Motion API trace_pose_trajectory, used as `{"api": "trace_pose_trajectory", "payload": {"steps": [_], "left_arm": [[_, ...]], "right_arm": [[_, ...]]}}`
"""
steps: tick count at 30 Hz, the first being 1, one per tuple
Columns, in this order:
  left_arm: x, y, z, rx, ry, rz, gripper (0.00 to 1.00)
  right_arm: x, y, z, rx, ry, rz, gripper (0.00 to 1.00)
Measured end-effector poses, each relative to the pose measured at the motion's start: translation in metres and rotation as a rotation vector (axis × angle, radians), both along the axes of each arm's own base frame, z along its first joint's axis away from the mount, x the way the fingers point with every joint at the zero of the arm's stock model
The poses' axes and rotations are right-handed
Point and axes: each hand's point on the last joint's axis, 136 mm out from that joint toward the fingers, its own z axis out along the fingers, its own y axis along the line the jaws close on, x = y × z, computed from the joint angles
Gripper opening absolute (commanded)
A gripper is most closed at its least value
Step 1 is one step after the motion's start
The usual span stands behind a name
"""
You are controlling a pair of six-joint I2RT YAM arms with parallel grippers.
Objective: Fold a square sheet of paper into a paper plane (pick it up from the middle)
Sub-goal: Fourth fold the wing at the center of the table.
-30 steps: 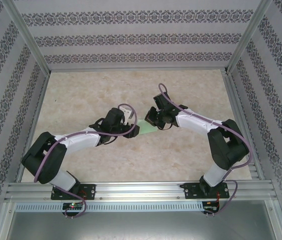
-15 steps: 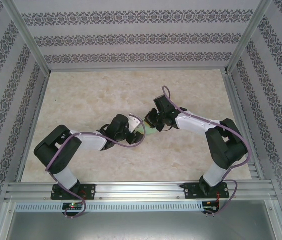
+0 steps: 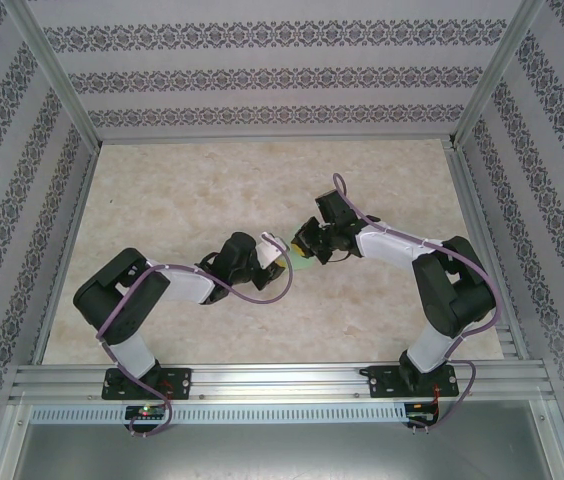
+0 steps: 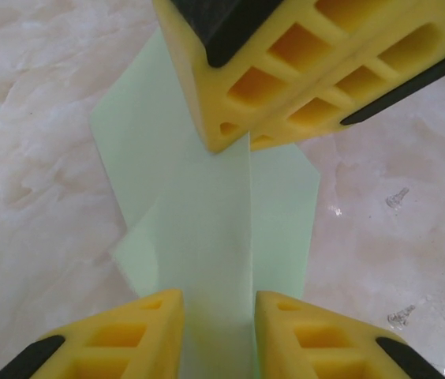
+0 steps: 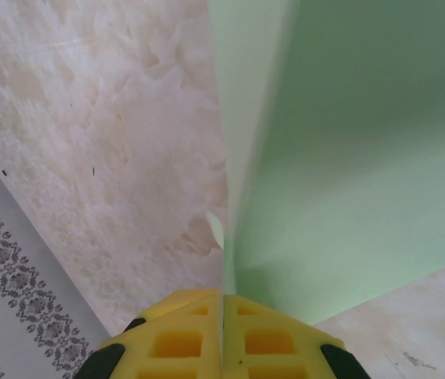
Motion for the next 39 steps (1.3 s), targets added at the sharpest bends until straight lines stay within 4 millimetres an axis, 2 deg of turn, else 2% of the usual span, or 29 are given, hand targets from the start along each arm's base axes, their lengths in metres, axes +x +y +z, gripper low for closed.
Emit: {"api": "trace_pose_trajectory", "payload": {"steps": [3, 8, 11, 18, 23, 30, 39], "left_arm": [[0.001, -0.001, 0.001, 0.000, -0.011, -0.005, 0.19], [0.000, -0.001, -0.005, 0.010, -0.007, -0.009, 0.09], [0.000, -0.001, -0.005, 0.007, -0.002, -0.009, 0.07], [-0.007, -0.002, -0.010, -0.037, 0.099, 0.023, 0.03], [-0.012, -0.001, -0.014, -0.101, 0.228, 0.097, 0.02], [-0.014, -0.002, -0.014, -0.201, 0.371, 0.207, 0.02], [-0.016, -0.004, -0.014, -0.291, 0.504, 0.298, 0.03]], "right_arm": [[-0.001, 0.001, 0.000, 0.007, 0.004, 0.007, 0.12], [-0.001, 0.001, 0.001, 0.013, -0.004, 0.029, 0.37], [0.003, -0.004, 0.001, 0.005, -0.034, 0.055, 0.47], [0.011, -0.020, 0.008, -0.036, -0.168, 0.169, 0.49], [-0.002, -0.028, 0.010, -0.068, -0.264, 0.271, 0.48], [-0.011, -0.026, 0.000, -0.072, -0.305, 0.365, 0.46], [-0.016, -0.011, -0.024, -0.071, -0.270, 0.437, 0.43]]}}
